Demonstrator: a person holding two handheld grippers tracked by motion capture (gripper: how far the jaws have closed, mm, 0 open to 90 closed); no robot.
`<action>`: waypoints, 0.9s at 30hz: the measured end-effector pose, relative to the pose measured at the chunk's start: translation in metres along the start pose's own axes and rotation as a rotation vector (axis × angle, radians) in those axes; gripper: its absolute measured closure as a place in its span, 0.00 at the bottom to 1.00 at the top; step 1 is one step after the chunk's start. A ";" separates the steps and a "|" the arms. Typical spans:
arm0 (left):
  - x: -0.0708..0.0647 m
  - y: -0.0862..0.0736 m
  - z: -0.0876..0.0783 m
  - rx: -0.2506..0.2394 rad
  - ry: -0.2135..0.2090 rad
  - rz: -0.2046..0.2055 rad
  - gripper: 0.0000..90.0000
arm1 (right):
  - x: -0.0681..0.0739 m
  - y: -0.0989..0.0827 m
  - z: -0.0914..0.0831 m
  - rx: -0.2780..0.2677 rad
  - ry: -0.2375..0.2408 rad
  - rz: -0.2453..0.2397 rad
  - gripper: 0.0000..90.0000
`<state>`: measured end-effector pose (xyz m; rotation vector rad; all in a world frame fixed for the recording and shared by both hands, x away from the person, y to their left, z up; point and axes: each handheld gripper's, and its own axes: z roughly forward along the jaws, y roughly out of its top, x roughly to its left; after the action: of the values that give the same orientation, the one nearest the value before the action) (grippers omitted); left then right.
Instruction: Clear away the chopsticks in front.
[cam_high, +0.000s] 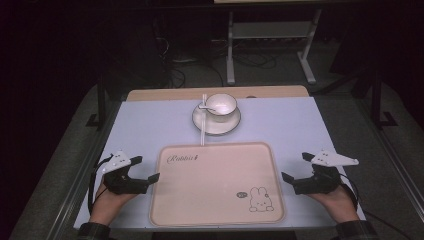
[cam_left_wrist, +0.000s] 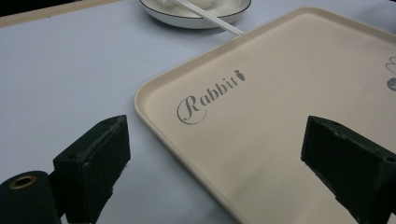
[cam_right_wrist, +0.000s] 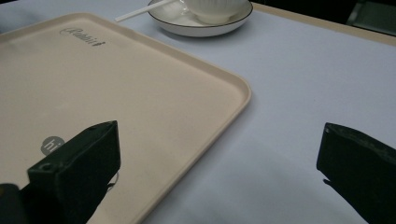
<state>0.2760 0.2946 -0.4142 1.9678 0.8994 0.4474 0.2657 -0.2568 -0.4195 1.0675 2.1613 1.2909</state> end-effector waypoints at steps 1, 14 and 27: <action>0.000 0.000 0.000 0.000 0.000 0.000 0.08 | 0.000 0.000 0.000 0.000 0.000 0.000 0.00; 0.000 0.020 0.011 0.047 -0.028 -0.006 0.08 | -0.002 -0.001 0.000 0.022 -0.011 0.008 0.00; 0.006 0.038 0.025 0.090 -0.036 -0.005 0.08 | -0.001 -0.001 0.001 0.030 -0.005 0.010 0.00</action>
<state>0.3110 0.2721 -0.3959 2.0480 0.9157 0.3727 0.2665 -0.2575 -0.4210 1.0936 2.1805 1.2629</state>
